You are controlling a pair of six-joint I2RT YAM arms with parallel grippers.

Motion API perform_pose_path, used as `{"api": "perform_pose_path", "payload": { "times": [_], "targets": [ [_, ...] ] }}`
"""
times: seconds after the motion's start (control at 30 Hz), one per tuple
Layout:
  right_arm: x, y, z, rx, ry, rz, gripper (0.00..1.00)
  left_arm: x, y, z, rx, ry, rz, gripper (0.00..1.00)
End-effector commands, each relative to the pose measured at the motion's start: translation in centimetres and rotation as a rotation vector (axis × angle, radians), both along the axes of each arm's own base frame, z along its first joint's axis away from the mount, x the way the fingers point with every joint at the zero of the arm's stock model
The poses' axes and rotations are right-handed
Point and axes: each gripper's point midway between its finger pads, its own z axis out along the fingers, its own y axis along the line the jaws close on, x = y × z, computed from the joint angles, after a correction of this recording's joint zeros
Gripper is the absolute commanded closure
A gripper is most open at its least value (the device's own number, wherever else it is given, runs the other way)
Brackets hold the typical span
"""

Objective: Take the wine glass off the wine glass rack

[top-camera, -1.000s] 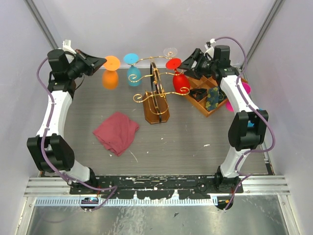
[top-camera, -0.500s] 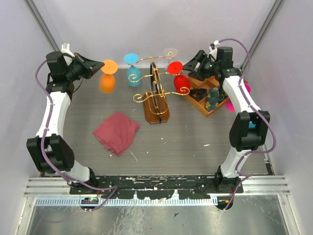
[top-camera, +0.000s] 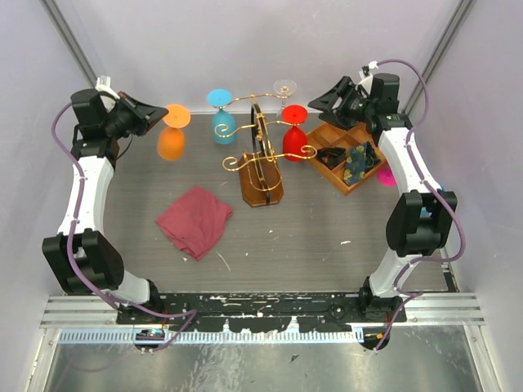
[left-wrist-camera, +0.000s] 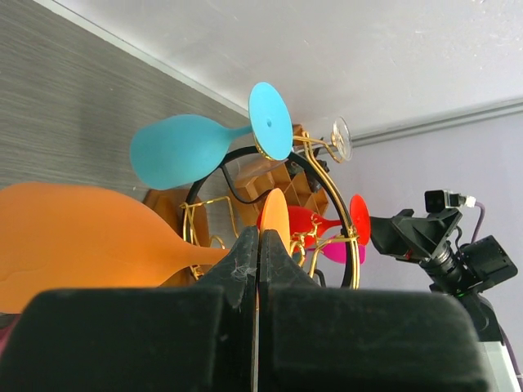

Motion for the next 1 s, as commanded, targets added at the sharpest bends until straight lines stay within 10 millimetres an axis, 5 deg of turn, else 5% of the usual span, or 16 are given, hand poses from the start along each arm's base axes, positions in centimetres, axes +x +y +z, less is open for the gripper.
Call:
{"api": "perform_pose_path", "payload": {
  "times": [0.0,0.27,0.53,0.97],
  "targets": [
    [0.3,1.6,2.5,0.033,-0.077,0.058,0.32,-0.6,0.5,1.0,0.027,-0.034,0.009,1.00],
    [1.0,4.2,2.1,0.040,-0.078,0.132,0.44,-0.6,0.8,1.1,0.023,-0.030,0.010,1.00],
    [0.5,4.5,3.0,0.046,-0.097,0.146,0.98,-0.7,1.0,1.0,0.021,-0.025,0.012,1.00],
    [0.6,2.1,4.6,0.057,-0.125,0.064,0.90,-0.9,0.9,1.0,0.017,-0.026,0.004,1.00]
  ]
}}
